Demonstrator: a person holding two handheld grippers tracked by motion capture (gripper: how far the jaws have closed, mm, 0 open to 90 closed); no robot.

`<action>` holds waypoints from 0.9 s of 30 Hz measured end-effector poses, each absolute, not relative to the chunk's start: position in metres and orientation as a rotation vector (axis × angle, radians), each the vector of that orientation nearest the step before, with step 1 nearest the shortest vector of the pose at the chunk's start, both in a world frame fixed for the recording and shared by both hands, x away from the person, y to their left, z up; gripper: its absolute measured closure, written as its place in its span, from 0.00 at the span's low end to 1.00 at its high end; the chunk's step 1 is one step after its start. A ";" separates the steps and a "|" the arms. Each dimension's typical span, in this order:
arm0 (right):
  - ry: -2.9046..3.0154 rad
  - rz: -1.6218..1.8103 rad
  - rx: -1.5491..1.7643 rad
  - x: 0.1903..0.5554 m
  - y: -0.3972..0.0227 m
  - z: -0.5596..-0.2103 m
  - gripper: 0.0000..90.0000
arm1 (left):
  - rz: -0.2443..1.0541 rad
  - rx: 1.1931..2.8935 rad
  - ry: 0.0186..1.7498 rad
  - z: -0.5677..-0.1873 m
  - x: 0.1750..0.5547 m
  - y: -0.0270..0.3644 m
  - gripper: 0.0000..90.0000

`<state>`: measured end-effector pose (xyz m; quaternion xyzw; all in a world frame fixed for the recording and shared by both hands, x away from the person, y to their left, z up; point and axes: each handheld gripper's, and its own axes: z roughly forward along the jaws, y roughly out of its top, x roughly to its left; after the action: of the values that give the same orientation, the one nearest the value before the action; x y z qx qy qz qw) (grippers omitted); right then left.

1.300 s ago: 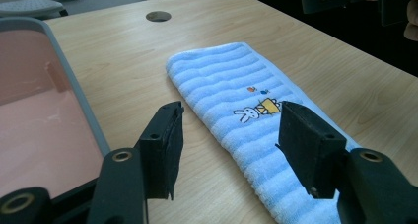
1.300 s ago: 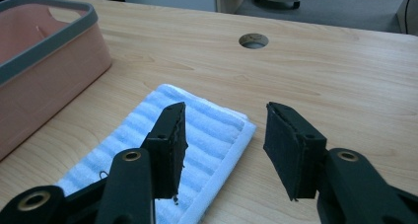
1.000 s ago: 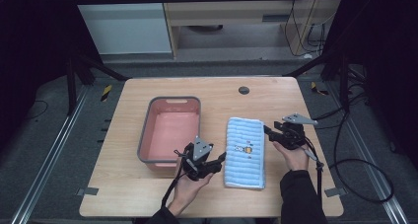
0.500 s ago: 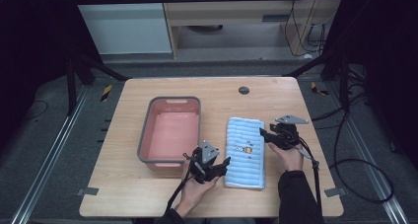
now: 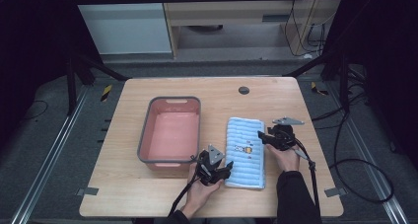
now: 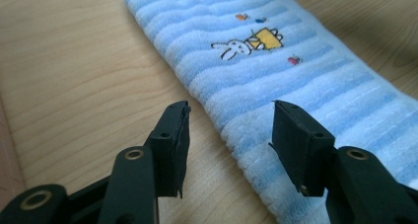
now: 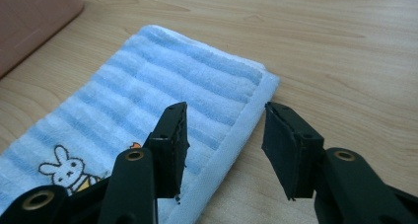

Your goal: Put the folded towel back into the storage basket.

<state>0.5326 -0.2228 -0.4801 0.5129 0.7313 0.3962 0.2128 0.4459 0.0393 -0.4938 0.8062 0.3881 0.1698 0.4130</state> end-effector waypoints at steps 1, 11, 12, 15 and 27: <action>2.042 1.089 1.436 0.534 -0.222 -0.484 0.58 | 0.426 2.031 0.977 -0.495 0.446 0.039 0.54; 2.088 1.074 1.466 0.537 -0.217 -0.494 0.59 | 0.404 2.043 0.989 -0.503 0.448 0.038 0.55; 2.090 1.069 1.468 0.538 -0.217 -0.495 0.60 | 0.404 2.046 0.990 -0.504 0.447 0.038 0.55; 2.099 1.071 1.477 0.539 -0.216 -0.498 0.62 | 0.406 2.045 0.985 -0.506 0.448 0.038 0.56; 2.106 1.078 1.504 0.540 -0.213 -0.502 0.69 | 0.365 2.059 0.993 -0.506 0.449 0.034 0.68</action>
<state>0.5396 -0.2128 -0.5022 0.5287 0.7406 0.3790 0.1682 0.4485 0.0339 -0.5064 0.8145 0.3929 0.1445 0.4017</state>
